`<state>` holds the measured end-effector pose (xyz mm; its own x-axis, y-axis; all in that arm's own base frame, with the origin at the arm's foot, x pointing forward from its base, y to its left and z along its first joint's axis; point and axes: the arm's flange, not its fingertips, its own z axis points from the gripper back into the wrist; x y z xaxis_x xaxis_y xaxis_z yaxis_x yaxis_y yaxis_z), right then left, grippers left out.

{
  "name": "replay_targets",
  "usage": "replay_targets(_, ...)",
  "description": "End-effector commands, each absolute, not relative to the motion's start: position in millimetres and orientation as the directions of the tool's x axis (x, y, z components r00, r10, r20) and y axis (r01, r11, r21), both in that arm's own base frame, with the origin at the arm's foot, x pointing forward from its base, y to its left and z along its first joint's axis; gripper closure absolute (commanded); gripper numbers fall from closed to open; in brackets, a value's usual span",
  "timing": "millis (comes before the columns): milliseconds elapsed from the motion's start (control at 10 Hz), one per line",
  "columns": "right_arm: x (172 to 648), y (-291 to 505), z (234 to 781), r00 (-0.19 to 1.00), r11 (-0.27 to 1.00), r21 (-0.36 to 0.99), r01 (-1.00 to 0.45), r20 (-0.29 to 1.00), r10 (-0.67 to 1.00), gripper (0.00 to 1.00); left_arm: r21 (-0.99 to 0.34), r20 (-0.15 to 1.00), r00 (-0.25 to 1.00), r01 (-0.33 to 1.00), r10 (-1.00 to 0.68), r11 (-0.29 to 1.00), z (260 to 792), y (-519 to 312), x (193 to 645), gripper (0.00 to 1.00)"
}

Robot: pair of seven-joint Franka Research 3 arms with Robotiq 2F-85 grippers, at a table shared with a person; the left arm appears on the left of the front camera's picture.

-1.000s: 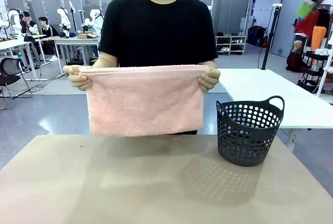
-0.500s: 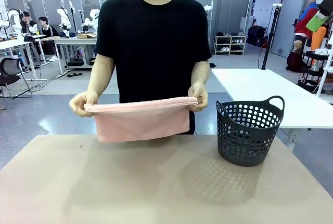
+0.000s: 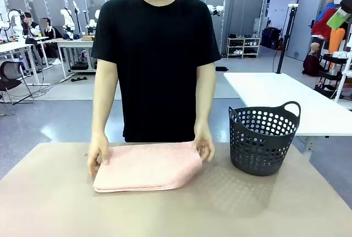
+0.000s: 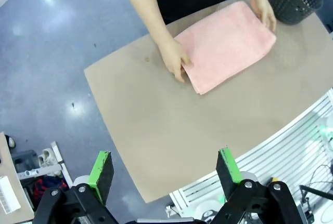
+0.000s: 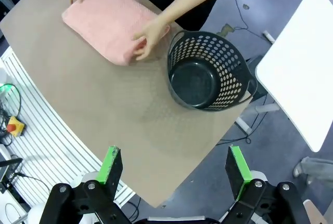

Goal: Fold the towel.
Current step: Release the end of the 100 cm Hotel Towel you were holding, then pick up the 100 cm Hotel Towel and place it on the left side of the table.

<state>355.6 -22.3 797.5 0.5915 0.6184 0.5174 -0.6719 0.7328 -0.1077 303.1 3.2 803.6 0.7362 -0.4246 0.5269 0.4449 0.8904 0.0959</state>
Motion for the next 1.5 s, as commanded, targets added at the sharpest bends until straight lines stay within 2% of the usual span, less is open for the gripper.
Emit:
replay_targets(0,357.3,-21.1,799.4,0.597,0.74,-0.099,-0.666,0.525,0.607,0.0,0.098,0.519,0.737,0.452,-0.433,0.887,806.5,4.5,303.0,0.0)
replay_targets(1400,357.3,-21.1,799.4,0.597,0.74,-0.099,-0.666,0.525,0.607,0.0,0.096,0.527,0.736,0.445,-0.425,0.89,803.6,3.2,303.1,0.0)
